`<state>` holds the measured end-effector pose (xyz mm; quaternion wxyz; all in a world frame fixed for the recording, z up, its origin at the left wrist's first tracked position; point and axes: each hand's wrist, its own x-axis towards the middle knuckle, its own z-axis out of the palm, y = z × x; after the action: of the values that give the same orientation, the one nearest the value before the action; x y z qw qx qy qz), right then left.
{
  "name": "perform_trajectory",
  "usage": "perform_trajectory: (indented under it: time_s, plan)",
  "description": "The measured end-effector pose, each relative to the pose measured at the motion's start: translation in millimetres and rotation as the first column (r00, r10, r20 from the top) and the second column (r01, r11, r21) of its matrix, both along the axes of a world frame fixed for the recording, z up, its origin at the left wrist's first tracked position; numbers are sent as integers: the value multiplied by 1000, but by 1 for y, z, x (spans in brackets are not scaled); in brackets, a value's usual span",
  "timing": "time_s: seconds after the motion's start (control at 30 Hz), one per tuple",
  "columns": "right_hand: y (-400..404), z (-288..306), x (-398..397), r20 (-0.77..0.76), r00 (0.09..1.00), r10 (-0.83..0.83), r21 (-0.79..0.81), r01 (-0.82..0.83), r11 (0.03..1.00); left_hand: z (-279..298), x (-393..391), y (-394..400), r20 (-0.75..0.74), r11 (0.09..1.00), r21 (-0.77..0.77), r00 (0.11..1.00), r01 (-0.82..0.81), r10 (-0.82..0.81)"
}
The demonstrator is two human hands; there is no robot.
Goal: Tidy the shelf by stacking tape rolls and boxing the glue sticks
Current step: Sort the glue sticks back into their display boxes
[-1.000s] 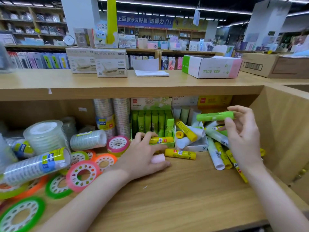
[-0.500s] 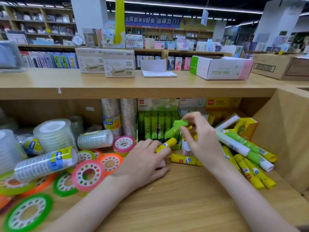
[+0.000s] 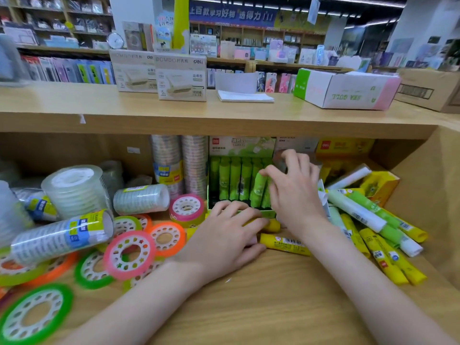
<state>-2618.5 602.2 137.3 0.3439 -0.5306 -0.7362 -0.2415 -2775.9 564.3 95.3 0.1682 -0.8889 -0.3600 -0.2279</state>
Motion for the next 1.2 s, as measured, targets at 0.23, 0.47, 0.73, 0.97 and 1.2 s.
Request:
perform_trajectory:
  time_s: [0.23,0.47,0.73,0.97,1.2]
  plan:
    - [-11,10,10,-95,995,17,-361,-50,931,0,1,-2,-10,999,-44,1000,13,-14]
    - [-51,11,110,-277,944,-181,-249,111,962,1,-2,0,69,993,-114,998,10,-3]
    - [-62,9,147,-247,914,-323,-557,139,819,4,-2,-6,98,995,-91,994,-40,49]
    - [-69,8,138,-590,801,-99,-176,-8,984,4,1,-11,90,994,-24,990,-108,109]
    - [-69,34,67,-771,551,318,-28,-529,848,4,-4,-9,123,991,-124,990,-46,61]
